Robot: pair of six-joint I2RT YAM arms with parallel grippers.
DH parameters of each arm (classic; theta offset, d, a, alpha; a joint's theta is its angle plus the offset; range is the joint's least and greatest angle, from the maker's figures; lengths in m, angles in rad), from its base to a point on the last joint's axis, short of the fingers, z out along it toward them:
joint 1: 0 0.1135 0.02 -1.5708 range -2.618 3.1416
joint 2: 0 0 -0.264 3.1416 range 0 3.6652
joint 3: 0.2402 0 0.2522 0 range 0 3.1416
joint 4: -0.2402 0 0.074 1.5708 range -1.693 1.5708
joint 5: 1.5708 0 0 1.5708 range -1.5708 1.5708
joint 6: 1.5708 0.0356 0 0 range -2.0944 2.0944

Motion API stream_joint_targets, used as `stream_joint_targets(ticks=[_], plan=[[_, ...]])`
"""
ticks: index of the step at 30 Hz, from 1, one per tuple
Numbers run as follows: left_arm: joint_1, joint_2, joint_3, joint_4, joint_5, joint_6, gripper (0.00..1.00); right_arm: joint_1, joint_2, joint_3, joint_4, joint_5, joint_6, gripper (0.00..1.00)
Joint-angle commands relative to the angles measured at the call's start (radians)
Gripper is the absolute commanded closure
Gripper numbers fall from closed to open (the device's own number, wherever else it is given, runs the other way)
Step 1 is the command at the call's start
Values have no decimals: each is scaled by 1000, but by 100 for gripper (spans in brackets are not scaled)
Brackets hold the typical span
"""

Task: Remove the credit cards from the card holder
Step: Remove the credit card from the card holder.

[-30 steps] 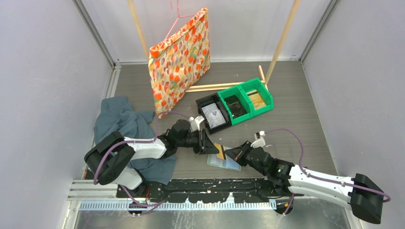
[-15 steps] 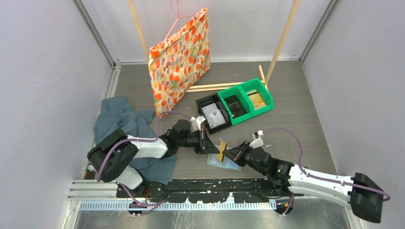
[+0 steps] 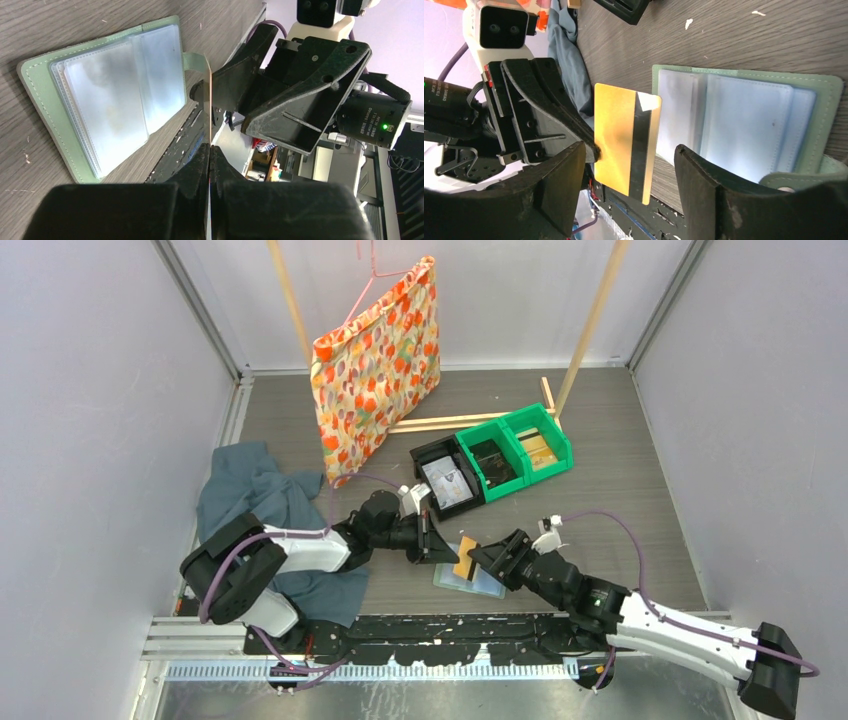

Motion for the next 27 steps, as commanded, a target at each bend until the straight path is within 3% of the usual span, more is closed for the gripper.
stream_joint_targets(ticks=[1,6,14,22,24,27], plan=[[-3,-66,34,-31,-1,43,100,8,-67,49,-121,50,-17,29],[3,-105,39,-64,-1,57,99,7,-100,29,-124,45,-11,27],[5,-126,42,-107,-2,70,99,7,-84,-1,81,-17,-61,38],[5,-121,44,-93,6,65,99,7,-2,0,188,-67,-92,42],[5,-122,44,-95,6,66,100,7,19,-1,211,-70,-92,49],[5,-123,41,-98,4,67,100,7,42,-2,244,-76,-93,71]])
